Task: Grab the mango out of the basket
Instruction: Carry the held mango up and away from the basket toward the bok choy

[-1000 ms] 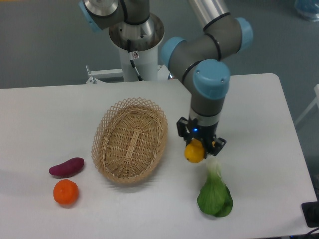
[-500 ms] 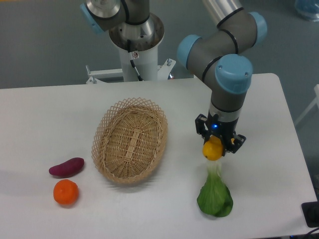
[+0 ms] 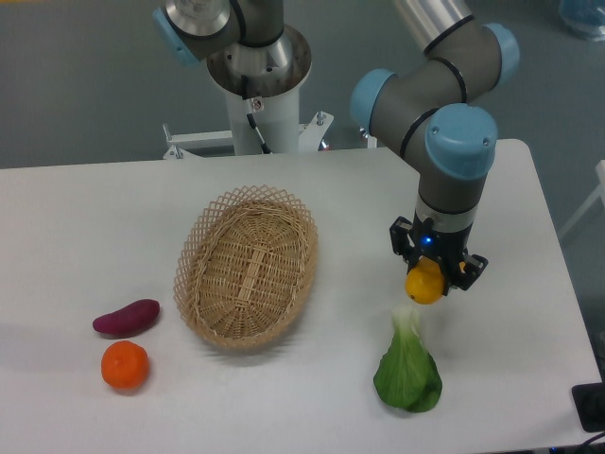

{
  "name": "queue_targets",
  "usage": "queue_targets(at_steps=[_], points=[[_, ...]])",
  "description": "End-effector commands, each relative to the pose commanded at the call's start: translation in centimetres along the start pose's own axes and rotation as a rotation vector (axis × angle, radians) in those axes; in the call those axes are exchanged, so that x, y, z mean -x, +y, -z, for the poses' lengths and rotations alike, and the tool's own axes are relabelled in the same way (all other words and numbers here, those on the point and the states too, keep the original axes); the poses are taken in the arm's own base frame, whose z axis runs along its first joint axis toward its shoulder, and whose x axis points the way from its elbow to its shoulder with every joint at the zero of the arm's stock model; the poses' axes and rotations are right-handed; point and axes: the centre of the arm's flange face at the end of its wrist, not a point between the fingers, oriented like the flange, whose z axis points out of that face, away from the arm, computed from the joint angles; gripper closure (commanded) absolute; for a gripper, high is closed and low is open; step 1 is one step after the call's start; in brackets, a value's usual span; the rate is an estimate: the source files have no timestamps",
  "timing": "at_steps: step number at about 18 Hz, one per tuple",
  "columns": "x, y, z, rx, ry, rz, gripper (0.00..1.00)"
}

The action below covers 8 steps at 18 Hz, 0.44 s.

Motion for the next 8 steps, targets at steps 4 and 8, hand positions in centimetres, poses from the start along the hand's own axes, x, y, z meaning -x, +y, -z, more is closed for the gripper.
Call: queue_targets(at_steps=[4, 8], points=[[0.3, 0.8, -0.3, 0.009, -0.004, 0.003, 0.52], [0.5, 1.7, -0.4, 0.011, -0.003, 0.015, 0.52]])
